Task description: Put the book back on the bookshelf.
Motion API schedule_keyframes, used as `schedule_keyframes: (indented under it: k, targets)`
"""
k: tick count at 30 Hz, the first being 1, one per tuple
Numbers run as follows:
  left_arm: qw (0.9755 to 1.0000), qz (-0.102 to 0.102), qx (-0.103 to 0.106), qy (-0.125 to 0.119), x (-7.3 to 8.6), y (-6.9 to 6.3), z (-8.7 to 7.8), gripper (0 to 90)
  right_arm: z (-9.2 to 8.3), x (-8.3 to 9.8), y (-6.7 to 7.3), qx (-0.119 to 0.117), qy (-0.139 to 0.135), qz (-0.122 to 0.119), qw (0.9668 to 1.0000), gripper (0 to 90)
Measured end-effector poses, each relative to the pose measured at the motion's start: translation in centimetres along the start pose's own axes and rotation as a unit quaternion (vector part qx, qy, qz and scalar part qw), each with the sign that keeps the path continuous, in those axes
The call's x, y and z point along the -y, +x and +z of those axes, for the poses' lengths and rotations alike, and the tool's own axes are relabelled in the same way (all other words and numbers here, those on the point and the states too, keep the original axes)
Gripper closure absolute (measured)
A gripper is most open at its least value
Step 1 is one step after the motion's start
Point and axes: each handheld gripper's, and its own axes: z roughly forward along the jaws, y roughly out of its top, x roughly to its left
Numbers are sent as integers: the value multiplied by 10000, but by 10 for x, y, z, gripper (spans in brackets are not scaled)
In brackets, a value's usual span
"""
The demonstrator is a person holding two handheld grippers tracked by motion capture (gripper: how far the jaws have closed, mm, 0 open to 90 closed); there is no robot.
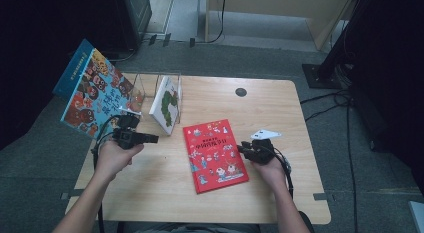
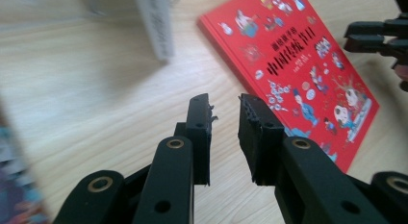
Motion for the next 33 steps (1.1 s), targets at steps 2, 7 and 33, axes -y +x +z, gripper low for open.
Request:
schedule_keyframes:
  k: [2, 7, 33]
  targets:
    - [10000, 61, 0, 42, 2, -2, 8, 765, -1, 2, -1, 30, 7, 8, 10000, 717]
    - [9998, 149, 37, 132, 5, -7, 24, 773, -4, 7, -2, 51, 63, 84, 9999, 781]
    - [9975, 453, 350, 405, 20, -25, 82, 795, -10, 25, 14, 45, 178, -1, 9998, 899]
